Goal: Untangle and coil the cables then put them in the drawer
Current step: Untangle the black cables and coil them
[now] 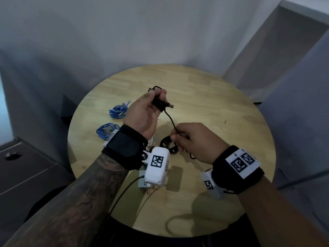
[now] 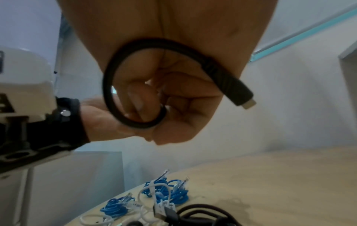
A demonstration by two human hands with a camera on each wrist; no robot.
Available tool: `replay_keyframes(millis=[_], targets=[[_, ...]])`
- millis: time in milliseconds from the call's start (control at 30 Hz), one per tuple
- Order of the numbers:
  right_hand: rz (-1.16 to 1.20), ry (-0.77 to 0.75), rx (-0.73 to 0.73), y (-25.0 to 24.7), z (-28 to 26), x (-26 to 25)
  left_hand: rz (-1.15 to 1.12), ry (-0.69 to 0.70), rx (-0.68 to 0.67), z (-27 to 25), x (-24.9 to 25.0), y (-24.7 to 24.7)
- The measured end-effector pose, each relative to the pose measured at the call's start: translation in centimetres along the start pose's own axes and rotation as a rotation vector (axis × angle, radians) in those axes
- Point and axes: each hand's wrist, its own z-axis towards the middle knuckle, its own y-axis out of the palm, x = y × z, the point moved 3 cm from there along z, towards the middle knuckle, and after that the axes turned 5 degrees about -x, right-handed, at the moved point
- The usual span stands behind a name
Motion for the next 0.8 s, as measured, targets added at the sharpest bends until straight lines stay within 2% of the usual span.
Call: replay_keyframes(millis=[67, 200, 267, 333, 400, 500, 567, 700, 800], targets=[[-0.087, -0.012, -0.033, 0.1, -0.1, -0.6, 0.225, 0.104, 0.012, -0.3, -0.3, -0.1], [-0.108, -0.041, -0.037, -0.4, -0.9, -1.0, 0.993, 0.308, -0.072, -1.1, -0.8, 0.2], [-0.111, -0.034, 0.039, -1.3, -1.1, -1.0, 1.254, 0.301, -0.14, -0.8, -1.1, 0.0], [-0.161, -0.016, 0.162, -2.4, -1.4, -0.9, 1.408, 0.24, -0.241, -0.7, -1.6, -0.1], [-0.256, -0.028, 0.281, -3.6, -1.8, -0.6, 1.439, 0.108, -0.367, -1.1, -2.2, 0.3], [-0.338, -0.071, 0.357, -4.8, -2.1, 0.2, 1.315, -0.118, -0.491, -2.3, -2.9, 1.2], [-0.347, -0.102, 0.406, -5.4, -2.3, 0.5, 1.25, -0.148, -0.529, -2.7, -2.7, 1.7], [-0.1, -0.119, 0.539, -7.0, -2.9, 1.2, 1.023, -0.184, -0.444, -2.4, -1.5, 1.6], [0.044, -0.089, 0.483, -6.5, -2.8, 0.7, 0.773, -0.225, -0.408, -2.3, -1.2, 1.9]])
